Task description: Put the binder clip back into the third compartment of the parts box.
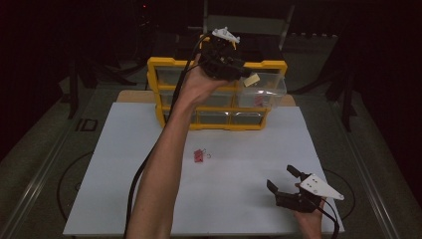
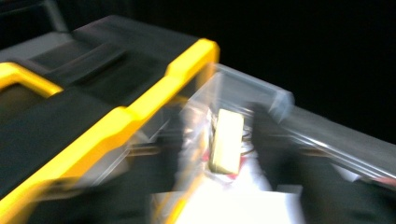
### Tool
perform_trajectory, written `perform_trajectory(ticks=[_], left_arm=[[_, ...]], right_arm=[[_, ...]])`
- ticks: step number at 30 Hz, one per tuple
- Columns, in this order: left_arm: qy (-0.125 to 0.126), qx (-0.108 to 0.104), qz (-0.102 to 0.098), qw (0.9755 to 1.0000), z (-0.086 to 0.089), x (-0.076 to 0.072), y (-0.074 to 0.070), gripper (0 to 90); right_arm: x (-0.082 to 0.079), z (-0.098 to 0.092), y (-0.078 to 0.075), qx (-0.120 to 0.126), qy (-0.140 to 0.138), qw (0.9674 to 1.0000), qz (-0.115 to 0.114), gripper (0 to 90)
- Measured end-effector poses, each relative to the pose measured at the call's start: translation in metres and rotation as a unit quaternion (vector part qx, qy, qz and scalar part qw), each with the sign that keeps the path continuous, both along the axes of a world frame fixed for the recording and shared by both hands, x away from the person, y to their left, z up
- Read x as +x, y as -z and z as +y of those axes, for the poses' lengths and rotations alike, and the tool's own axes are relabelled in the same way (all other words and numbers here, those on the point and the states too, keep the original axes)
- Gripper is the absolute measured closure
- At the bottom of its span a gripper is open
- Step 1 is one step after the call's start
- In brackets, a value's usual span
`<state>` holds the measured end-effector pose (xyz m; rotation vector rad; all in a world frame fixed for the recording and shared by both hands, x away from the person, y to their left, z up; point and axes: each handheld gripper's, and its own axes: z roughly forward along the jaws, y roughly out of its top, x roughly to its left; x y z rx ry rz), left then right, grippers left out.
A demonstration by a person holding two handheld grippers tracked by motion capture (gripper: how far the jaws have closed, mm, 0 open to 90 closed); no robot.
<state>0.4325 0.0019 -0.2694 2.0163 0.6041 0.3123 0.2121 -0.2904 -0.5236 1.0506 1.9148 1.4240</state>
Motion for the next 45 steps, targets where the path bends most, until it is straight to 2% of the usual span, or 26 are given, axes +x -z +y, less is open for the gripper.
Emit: perform_trajectory(ticks=[1,2,4,6,11,13,16,20,25,29,31,36,42,45], left_arm=[[-0.017,0.003,-0.005,0.9998,0.002,0.000,0.001,35.0],[-0.030,0.003,-0.002,0.9995,0.005,0.000,0.003,14.7],[-0.047,0.013,0.000,0.9988,0.012,0.000,0.006,12.6],[-0.053,0.014,0.003,0.9985,0.021,-0.002,0.012,8.8],[-0.064,0.022,0.007,0.9977,0.038,-0.006,0.026,7.2],[-0.072,0.030,0.014,0.9969,0.046,-0.009,0.039,7.1],[-0.078,0.034,0.021,0.9962,0.053,-0.012,0.050,7.1],[-0.093,0.036,0.032,0.9945,0.061,-0.018,0.067,7.2],[-0.102,0.034,0.035,0.9935,0.070,-0.025,0.079,7.1],[-0.107,0.034,0.038,0.9930,0.073,-0.029,0.085,7.1],[-0.108,0.037,0.038,0.9927,0.075,-0.034,0.092,7.1],[-0.111,0.047,0.036,0.9920,0.076,-0.039,0.097,6.8],[-0.116,0.049,0.039,0.9913,0.072,-0.050,0.108,5.9],[-0.118,0.058,0.040,0.9905,0.070,-0.053,0.116,5.9]], right_arm=[[0.000,-0.001,0.000,-0.002,0.001,1.0000,-0.001,9.1],[0.001,-0.001,0.000,0.000,0.000,1.0000,-0.001,9.1],[0.001,-0.001,0.001,0.000,0.000,1.0000,-0.001,9.1],[0.001,0.000,0.001,0.000,0.000,1.0000,0.001,9.1],[0.002,0.004,0.001,-0.006,-0.005,1.0000,0.002,9.1],[0.002,0.005,0.002,-0.006,-0.006,1.0000,0.002,9.1],[0.002,0.006,0.002,-0.005,-0.005,1.0000,0.003,9.0],[0.003,0.006,0.002,-0.006,-0.007,1.0000,0.003,9.1],[0.003,0.008,0.002,-0.007,-0.009,0.9999,0.004,9.0],[0.003,0.009,0.002,-0.009,-0.011,0.9999,0.002,9.0],[0.003,0.011,0.002,-0.009,-0.014,0.9999,0.003,9.0],[0.002,0.012,0.002,-0.010,-0.014,0.9998,0.002,9.0],[0.002,0.010,0.001,-0.007,-0.012,0.9999,0.002,9.0],[0.002,0.009,0.001,-0.006,-0.009,0.9999,0.003,9.0]])
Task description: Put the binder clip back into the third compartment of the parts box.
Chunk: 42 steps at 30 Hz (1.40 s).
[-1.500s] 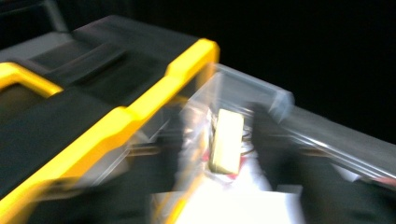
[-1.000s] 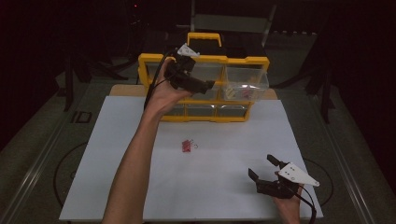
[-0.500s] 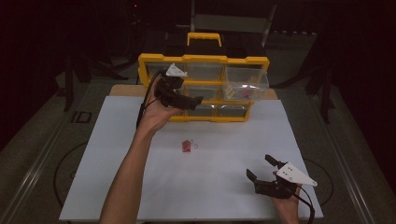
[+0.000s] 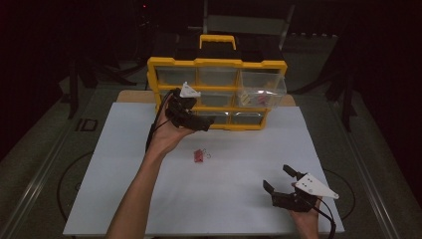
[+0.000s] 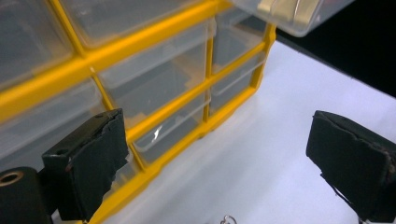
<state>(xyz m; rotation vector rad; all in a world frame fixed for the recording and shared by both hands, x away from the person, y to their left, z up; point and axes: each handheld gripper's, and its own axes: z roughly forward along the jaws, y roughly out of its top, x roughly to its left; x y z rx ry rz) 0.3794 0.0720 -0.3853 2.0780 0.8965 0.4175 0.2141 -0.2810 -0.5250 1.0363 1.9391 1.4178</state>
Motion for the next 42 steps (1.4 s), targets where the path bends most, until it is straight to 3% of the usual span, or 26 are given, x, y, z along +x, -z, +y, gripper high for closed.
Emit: perform_trajectory(ticks=[10,18,22,34,42], left_arm=[[-0.010,0.012,0.013,0.9998,-0.004,-0.008,0.035,5.1],[-0.016,0.021,0.024,0.9994,-0.004,-0.012,0.053,2.8],[-0.020,0.035,0.027,0.9988,-0.004,-0.016,0.063,1.9],[-0.029,0.032,0.051,0.9978,-0.005,-0.017,0.092,1.3],[-0.038,0.032,0.054,0.9973,-0.009,-0.020,0.108,1.2]], right_arm=[[0.000,-0.003,0.000,-0.001,0.004,1.0000,-0.001,9.0],[0.001,-0.002,0.000,-0.001,0.005,1.0000,0.000,9.0],[0.001,-0.002,0.000,-0.001,0.005,1.0000,0.000,9.0],[0.000,-0.003,0.000,-0.003,0.007,1.0000,0.000,9.0],[0.000,-0.003,0.000,-0.003,0.009,1.0000,-0.001,9.0]])
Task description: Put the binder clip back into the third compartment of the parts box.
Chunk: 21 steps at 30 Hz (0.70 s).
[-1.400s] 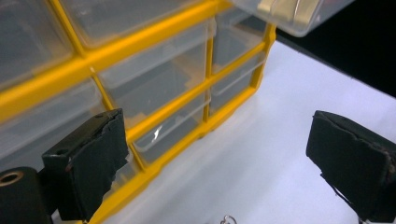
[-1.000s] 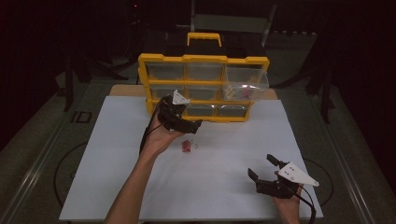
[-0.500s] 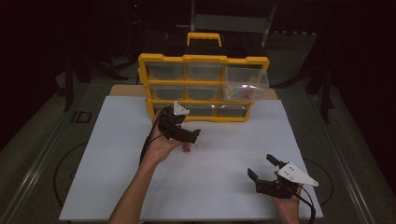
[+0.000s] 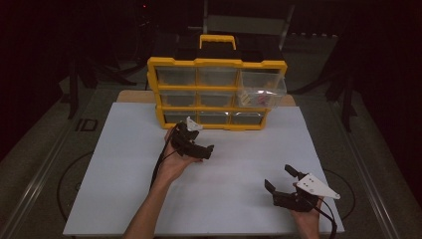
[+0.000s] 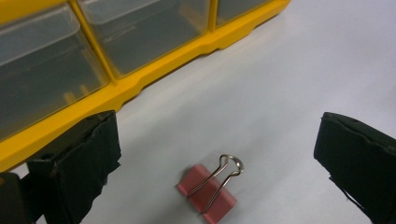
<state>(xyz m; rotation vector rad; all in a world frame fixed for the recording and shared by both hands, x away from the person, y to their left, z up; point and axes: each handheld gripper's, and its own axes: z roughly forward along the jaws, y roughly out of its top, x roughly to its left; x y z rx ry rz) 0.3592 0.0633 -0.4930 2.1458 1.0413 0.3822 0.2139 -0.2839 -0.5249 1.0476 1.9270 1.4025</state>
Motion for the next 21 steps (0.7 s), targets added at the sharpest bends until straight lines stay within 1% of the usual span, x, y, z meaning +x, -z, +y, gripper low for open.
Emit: perform_trajectory(ticks=[1,2,3,6,7,9,12,13,14,15,16,17,20,21], left_arm=[[0.000,0.000,0.000,1.0000,0.000,0.000,0.000,1.3],[-0.002,0.011,0.002,0.9999,-0.002,-0.001,0.006,1.4],[-0.003,0.006,0.005,1.0000,-0.002,-0.001,0.008,1.4],[-0.008,0.008,0.009,0.9999,-0.003,-0.001,0.015,2.2],[-0.010,0.011,0.009,0.9999,-0.003,-0.002,0.017,2.2],[-0.010,0.009,0.013,0.9998,-0.004,-0.002,0.021,2.8],[-0.010,0.010,0.014,0.9998,-0.004,-0.003,0.023,4.5],[-0.010,0.013,0.016,0.9997,-0.005,-0.004,0.026,4.5],[-0.010,0.015,0.015,0.9997,-0.006,-0.004,0.028,8.9],[-0.010,0.017,0.015,0.9997,-0.006,-0.004,0.029,11.4],[-0.009,0.015,0.017,0.9997,-0.006,-0.004,0.031,11.4],[-0.013,0.016,0.016,0.9997,-0.007,-0.004,0.033,16.4],[-0.012,0.015,0.019,0.9996,-0.008,-0.004,0.036,24.5],[-0.013,0.020,0.020,0.9995,-0.010,-0.005,0.039,27.1]], right_arm=[[0.000,0.000,0.000,0.000,0.000,1.0000,0.000,9.0],[0.000,0.000,0.000,-0.001,-0.001,1.0000,-0.001,9.0],[0.000,0.000,0.000,-0.001,0.000,1.0000,-0.001,9.0],[0.000,0.000,0.000,-0.001,0.000,1.0000,-0.001,9.0],[0.000,0.000,0.000,-0.001,-0.001,1.0000,-0.002,9.0],[0.000,-0.001,0.000,-0.001,-0.001,1.0000,-0.002,9.0],[0.000,0.000,0.000,-0.001,0.000,1.0000,-0.001,9.0],[0.000,0.000,0.000,-0.001,0.000,1.0000,-0.001,9.0],[0.000,0.000,0.000,-0.002,0.000,1.0000,-0.001,9.0],[0.000,0.000,0.000,-0.002,0.000,1.0000,-0.001,9.0],[0.000,0.000,0.000,-0.002,0.000,1.0000,-0.001,9.0],[0.000,0.000,0.000,-0.002,0.000,1.0000,-0.001,9.0],[0.000,0.000,0.000,-0.002,0.000,1.0000,-0.001,9.0],[0.000,0.000,0.000,-0.003,0.000,1.0000,-0.001,9.0]])
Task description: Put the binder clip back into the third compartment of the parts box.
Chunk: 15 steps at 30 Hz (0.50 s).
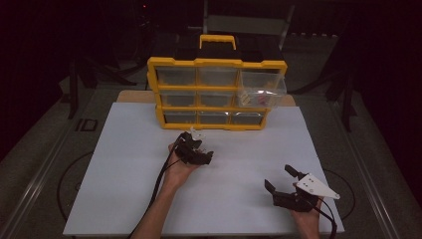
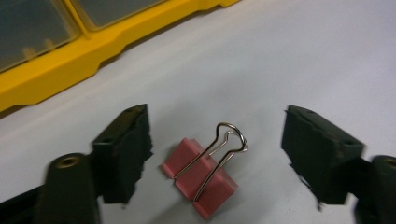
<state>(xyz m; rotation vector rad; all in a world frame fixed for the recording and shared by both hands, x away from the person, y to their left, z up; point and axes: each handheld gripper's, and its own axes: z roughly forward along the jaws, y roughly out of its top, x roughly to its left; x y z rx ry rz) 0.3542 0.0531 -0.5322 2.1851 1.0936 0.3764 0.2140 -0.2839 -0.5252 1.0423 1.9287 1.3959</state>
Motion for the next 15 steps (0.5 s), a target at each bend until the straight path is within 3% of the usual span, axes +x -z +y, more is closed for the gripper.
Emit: perform_trajectory(ticks=[7,8,12,15], left_arm=[[-0.012,0.025,-0.002,0.9996,-0.0037,-0.0013,0.0071,44.7],[-0.012,0.027,-0.001,0.9996,-0.0033,-0.0015,0.0074,52.9],[-0.012,0.021,-0.003,0.9997,0.0008,-0.0029,0.0038,69.1],[-0.016,0.020,-0.006,0.9997,0.0038,-0.0029,0.0006,73.7]], right_arm=[[0.0001,-0.0006,-0.0001,0.001,0.001,1.0000,0.000,9.0],[0.0000,-0.0009,-0.0002,0.001,0.001,1.0000,0.000,9.0],[0.0000,-0.0011,-0.0002,0.001,0.001,1.0000,0.000,9.0],[0.0000,-0.0010,-0.0002,0.001,0.001,1.0000,-0.001,9.0]])
